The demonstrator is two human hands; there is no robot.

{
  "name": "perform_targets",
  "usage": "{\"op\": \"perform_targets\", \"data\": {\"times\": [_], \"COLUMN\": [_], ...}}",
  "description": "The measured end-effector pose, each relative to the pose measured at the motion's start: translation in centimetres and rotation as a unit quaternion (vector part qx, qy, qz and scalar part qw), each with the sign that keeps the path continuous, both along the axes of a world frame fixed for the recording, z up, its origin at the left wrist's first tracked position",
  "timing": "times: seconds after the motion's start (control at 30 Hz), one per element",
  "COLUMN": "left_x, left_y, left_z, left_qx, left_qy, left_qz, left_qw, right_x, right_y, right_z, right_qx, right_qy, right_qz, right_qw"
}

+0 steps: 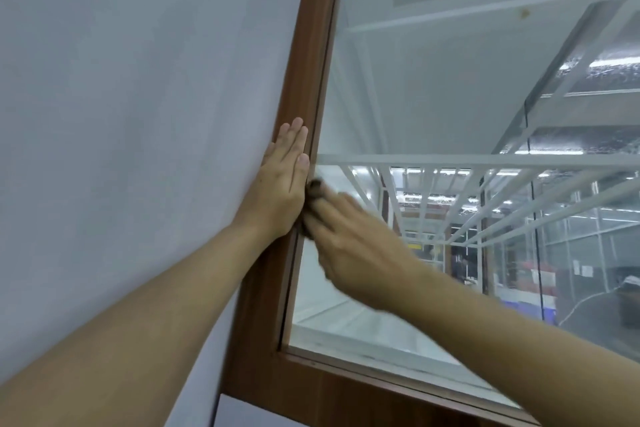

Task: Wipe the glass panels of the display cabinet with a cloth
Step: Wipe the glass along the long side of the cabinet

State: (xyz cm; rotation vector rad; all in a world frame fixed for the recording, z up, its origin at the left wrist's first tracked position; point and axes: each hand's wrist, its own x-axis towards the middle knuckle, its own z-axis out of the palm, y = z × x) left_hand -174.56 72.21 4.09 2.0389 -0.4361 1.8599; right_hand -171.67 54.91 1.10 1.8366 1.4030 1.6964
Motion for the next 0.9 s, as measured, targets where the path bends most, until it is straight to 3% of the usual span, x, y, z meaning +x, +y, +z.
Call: {"op": "perform_targets", "data": {"times": [0.1,0.17,0.33,0.5,0.6,0.67,0.73,0.8,0.9], "left_x": [0.1,0.2,0.3,0.4,0.7,0.9,1.1,1.2,1.2], "left_y": [0.1,0.2,0.2,0.3,0.3,0.2,0.1,0.2,0.4], "left_z": [0.1,0.0,0.2,0.0,-0.2,-0.2,-0.2,-0.1,0.0], "left_qx": [0.001,0.003,0.006,0.012,0.024,0.026,0.025,0.026,0.032], "left_qy": [0.014,0.017,0.009,0.015,0.009,-0.005,-0.018,-0.023,-0.026], "left_qz": [0.006,0.011,0.019,0.029,0.051,0.065,0.068,0.069,0.085], "left_qw": [1.0,1.0,1.0,0.999,0.998,0.998,0.997,0.997,0.996], "right_x": [-0.3,-0.1,0.3,-0.2,0.6,0.7,0.4,0.3,-0.4], "right_y": [-3.0,-3.5,-1.4,-6.6,-7.7,-5.8,-1.9,0.4,-2.9], "right_z": [-5.7,-4.8,1.1,-4.0,1.2,5.1,6.1,3.5,-2.7], "right_qx": [-0.2,-0.269,-0.126,-0.222,-0.008,0.165,0.221,0.156,-0.035], "right_qy": [0.012,0.012,0.027,0.023,-0.019,-0.009,0.014,0.014,0.012], "right_qz": [0.004,0.01,0.01,-0.013,-0.016,-0.005,0.004,0.013,0.004], "right_qw": [0.98,0.963,0.992,0.975,1.0,0.986,0.975,0.988,0.999]}}
